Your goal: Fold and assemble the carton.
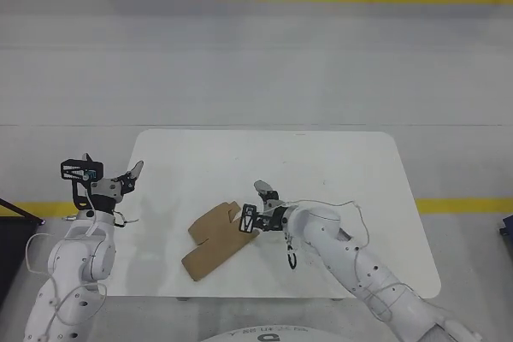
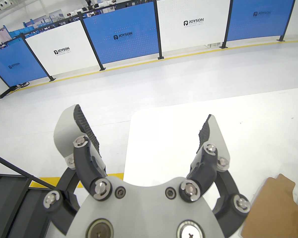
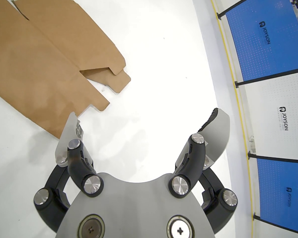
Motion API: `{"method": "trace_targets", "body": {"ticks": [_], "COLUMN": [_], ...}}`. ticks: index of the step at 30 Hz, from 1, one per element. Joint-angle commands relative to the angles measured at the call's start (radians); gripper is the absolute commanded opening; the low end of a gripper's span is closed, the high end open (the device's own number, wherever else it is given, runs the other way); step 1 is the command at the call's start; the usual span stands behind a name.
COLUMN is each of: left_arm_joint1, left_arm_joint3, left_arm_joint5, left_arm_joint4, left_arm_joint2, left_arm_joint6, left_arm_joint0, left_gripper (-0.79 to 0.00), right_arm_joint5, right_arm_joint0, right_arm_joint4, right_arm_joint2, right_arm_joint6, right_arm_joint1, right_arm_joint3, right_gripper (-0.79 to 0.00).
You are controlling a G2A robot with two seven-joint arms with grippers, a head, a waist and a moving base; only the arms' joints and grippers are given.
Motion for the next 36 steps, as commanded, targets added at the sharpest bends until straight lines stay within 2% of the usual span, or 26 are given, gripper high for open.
{"method": "trace_targets", "body": {"ticks": [1,5,10,15,20,22,24,26,32,36], "left_arm_joint1": [0.000,0.000,0.000,0.000,0.000,0.000,0.000,0.000,0.000,0.000], "left_arm_joint3": [0.000,0.000,0.000,0.000,0.000,0.000,0.000,0.000,0.000,0.000], "left_arm_joint5": [0.000,0.000,0.000,0.000,0.000,0.000,0.000,0.000,0.000,0.000], "left_arm_joint4": [0.000,0.000,0.000,0.000,0.000,0.000,0.000,0.000,0.000,0.000], "left_arm_joint2": [0.000,0.000,0.000,0.000,0.000,0.000,0.000,0.000,0.000,0.000], "left_arm_joint6": [0.000,0.000,0.000,0.000,0.000,0.000,0.000,0.000,0.000,0.000], "left_arm_joint0": [0.000,0.000,0.000,0.000,0.000,0.000,0.000,0.000,0.000,0.000], "left_gripper": [0.000,0.000,0.000,0.000,0.000,0.000,0.000,0.000,0.000,0.000], "right_arm_joint5": [0.015,0.021,-0.023,-0.098,-0.139,-0.087,0.014,0.071,0.087,0.106], "right_arm_joint0": [0.019,0.049,0.069,0.061,0.030,0.011,-0.006,-0.001,0.113,0.174], "right_arm_joint4": [-0.015,-0.027,-0.038,-0.034,-0.008,0.007,0.027,0.044,0.000,-0.002], "right_arm_joint2": [-0.024,-0.066,-0.108,-0.110,-0.053,-0.010,0.017,0.005,-0.130,-0.203], "right_arm_joint6": [0.019,0.037,0.024,-0.069,-0.190,-0.192,-0.144,-0.093,-0.004,0.007], "right_arm_joint1": [-0.008,-0.022,-0.031,-0.022,0.002,0.009,0.007,-0.003,-0.051,-0.086], "right_arm_joint3": [0.019,0.060,0.084,0.061,0.010,-0.009,-0.023,-0.018,0.118,0.196], "right_gripper": [0.000,0.000,0.000,0.000,0.000,0.000,0.000,0.000,0.000,0.000]}}
